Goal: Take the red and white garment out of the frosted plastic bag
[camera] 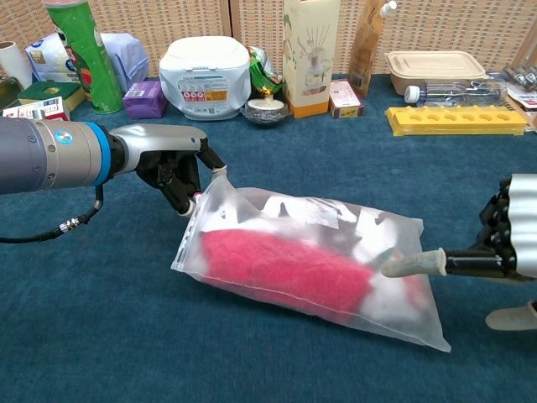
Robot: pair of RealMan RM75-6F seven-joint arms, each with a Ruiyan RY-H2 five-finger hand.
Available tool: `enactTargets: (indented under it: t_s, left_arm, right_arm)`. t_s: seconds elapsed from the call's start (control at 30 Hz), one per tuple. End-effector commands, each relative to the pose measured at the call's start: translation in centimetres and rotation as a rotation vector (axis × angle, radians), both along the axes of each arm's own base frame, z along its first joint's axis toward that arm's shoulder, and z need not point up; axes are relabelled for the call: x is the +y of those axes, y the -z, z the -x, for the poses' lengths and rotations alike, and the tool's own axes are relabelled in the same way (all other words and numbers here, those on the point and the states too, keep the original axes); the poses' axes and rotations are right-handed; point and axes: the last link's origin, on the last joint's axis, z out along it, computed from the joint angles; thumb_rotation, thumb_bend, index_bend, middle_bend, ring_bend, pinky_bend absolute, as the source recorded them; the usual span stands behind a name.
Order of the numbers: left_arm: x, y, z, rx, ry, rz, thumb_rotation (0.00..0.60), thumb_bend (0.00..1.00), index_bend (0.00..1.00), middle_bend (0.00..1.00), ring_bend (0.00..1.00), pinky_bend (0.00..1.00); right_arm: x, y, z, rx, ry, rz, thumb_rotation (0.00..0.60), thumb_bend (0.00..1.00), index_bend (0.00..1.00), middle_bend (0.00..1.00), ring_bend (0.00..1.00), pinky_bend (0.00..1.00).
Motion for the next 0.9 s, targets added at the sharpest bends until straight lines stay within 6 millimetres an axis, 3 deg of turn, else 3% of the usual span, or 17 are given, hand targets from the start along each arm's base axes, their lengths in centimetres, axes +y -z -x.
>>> enactTargets:
  t_s: [0.03,0.37,0.57,0.9]
  left_arm:
    - [0.0,0.0,-0.2,-0.002,-0.004,0.004,0.600,0.43,0.78,1.00,1.00,1.00]
    - [0.2,0.2,-0.6,-0.001,-0.036,0.018,0.600,0.43,0.77,1.00,1.00,1.00]
    - [0.2,0.2,-0.7,-0.003,-0.046,0.020,0.600,0.43,0.77,1.00,1.00,1.00]
    - [0.3,0.1,-0.4,-0.008,-0.061,0.018,0.600,0.43,0.77,1.00,1.00,1.00]
  right_arm:
    - [-0.2,0.2,0.0,0.013,-0.015,0.002,0.599,0.10,0.14,0.79,1.00,1.00]
    - [-0.5,2.5,-0.5,0.070,-0.102,-0.037,0.600,0.13,0.15,0.78,1.00,1.00]
    - [-0.6,3.5,-1.2,0.098,-0.121,-0.051,0.600,0.22,0.18,0.78,1.00,1.00]
    - [-1.5,3.3,-2.2,0.122,-0.100,-0.045,0.599,0.34,0.28,0.79,1.00,1.00]
